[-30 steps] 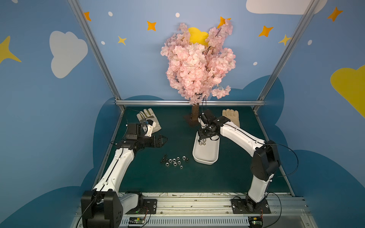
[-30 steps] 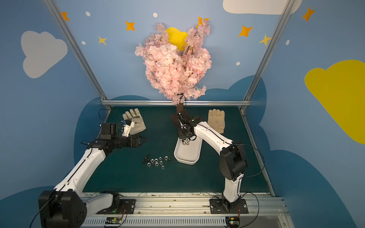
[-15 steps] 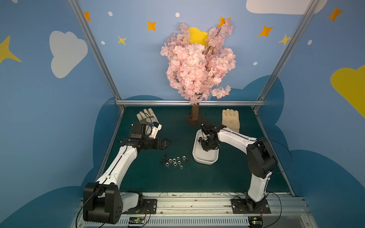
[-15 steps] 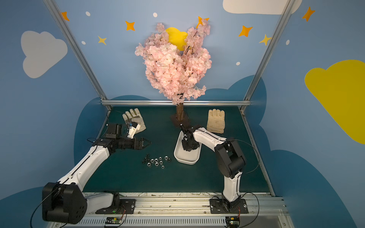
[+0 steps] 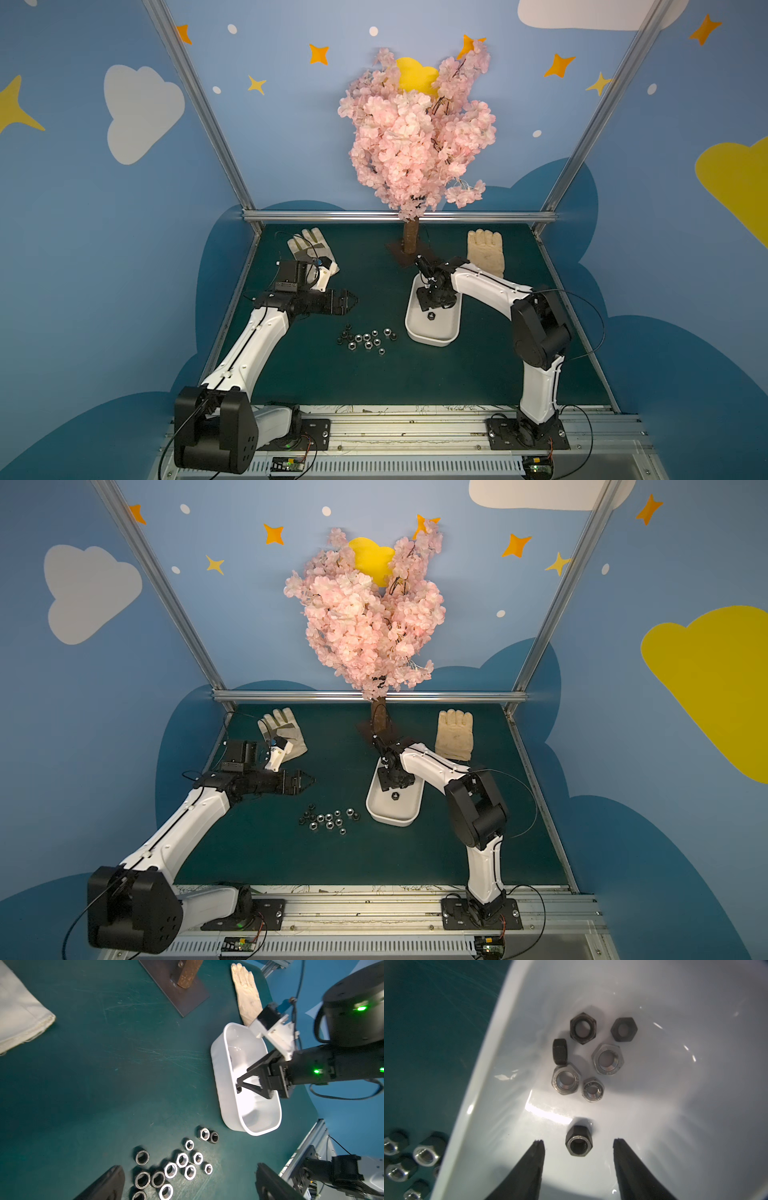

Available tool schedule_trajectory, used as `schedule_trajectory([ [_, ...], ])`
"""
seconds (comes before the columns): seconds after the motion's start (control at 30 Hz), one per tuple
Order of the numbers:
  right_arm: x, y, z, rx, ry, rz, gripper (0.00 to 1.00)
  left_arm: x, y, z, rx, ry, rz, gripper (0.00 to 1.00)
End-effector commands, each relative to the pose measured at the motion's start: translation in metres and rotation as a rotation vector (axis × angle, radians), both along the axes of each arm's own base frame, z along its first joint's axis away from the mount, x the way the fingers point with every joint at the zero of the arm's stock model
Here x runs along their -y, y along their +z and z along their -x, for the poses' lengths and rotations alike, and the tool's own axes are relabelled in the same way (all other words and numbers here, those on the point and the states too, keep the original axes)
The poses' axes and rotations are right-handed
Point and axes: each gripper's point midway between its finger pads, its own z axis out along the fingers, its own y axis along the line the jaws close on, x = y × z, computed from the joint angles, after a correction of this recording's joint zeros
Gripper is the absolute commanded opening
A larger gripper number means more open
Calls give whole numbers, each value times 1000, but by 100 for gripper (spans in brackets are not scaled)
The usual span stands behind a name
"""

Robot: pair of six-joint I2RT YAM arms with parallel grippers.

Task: Put the nuts on the desktop into the storage box
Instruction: Place the nut in the storage box, then pick up the nut from the center of the board.

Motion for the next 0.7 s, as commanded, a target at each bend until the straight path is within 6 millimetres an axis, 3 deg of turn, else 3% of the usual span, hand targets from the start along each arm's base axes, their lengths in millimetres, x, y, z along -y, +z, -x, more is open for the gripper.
schedule_trajectory([
  [0.0,-14,49,4,105,63,-26,60,-8,11,-3,46,26,-43,100],
  [0.1,-47,66,20,121,198,-84,60,-9,14,-4,53,36,-35,100],
  [0.2,-72,68,35,120,294,-115,60,-10,15,-4,52,39,-25,100],
  [0.47,-116,43,77,34,476,-137,58,-14,15,-6,47,59,-22,100],
  [0.67,-127,11,90,-30,523,-66,58,-16,14,-7,43,65,-19,100],
])
